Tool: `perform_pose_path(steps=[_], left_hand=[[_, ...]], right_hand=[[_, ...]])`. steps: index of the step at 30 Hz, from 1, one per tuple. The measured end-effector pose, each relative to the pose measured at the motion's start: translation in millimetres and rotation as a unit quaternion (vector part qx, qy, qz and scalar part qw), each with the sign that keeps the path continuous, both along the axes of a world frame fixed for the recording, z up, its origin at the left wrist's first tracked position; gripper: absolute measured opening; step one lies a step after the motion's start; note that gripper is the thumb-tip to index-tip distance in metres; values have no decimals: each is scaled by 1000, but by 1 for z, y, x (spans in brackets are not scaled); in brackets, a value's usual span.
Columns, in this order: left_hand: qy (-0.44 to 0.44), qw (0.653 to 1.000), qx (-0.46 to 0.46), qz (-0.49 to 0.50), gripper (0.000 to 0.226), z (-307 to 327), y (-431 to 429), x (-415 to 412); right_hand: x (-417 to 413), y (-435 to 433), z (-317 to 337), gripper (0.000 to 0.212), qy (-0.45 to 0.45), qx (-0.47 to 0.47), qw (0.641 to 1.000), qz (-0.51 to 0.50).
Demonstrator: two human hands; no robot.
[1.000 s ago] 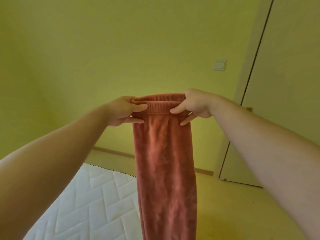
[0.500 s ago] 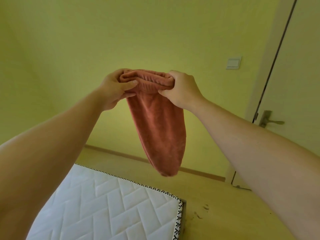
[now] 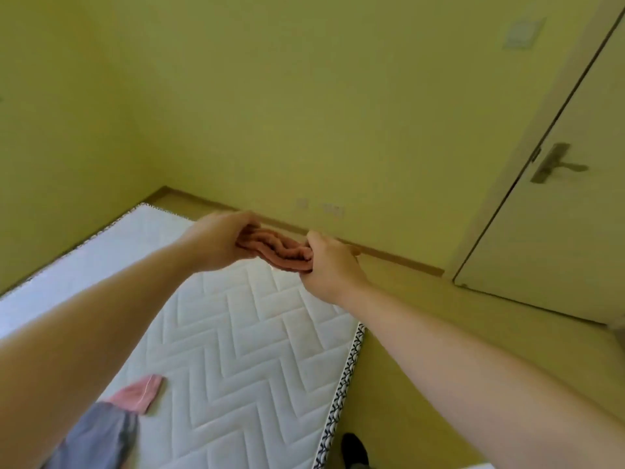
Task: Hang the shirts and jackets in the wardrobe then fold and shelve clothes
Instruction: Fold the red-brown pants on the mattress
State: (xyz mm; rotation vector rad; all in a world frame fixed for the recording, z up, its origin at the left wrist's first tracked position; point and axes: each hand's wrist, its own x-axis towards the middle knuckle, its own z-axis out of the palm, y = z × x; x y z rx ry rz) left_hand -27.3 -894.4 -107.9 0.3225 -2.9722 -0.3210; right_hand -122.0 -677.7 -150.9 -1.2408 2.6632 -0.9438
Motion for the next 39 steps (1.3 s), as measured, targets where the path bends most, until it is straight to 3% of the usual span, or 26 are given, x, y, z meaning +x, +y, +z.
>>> perform_pose_path(steps=[5, 8, 12, 19, 27, 30, 34, 36, 39], left_hand=[[-184, 981, -57, -29, 30, -142, 37, 136], [-212, 971, -77, -77, 43, -200, 52, 189], [-245, 965, -64, -73, 32, -247, 66, 247], [-288, 957, 15, -21, 30, -289, 72, 349], [-346, 937, 40, 33, 25, -322, 79, 445], [-401, 914, 34, 50, 34, -337, 87, 473], [-509, 858, 40, 62, 57, -354, 101, 495], [-540, 837, 54, 80, 58, -356, 107, 492], [-553, 824, 78, 94, 39, -353, 110, 464]], right_hand=[[142, 12, -130, 26, -107, 186, 976, 36], [197, 19, -175, 26, -96, 264, 958, 55], [254, 27, -211, 29, -94, 339, 932, 84], [339, 21, -242, 34, -98, 390, 898, 180], [428, 13, -279, 35, -136, 411, 862, 264], [454, 18, -296, 33, -183, 425, 833, 304], [459, 27, -309, 45, -223, 482, 771, 351], [445, 25, -308, 44, -217, 506, 765, 333], [401, 17, -303, 31, -220, 519, 782, 267]])
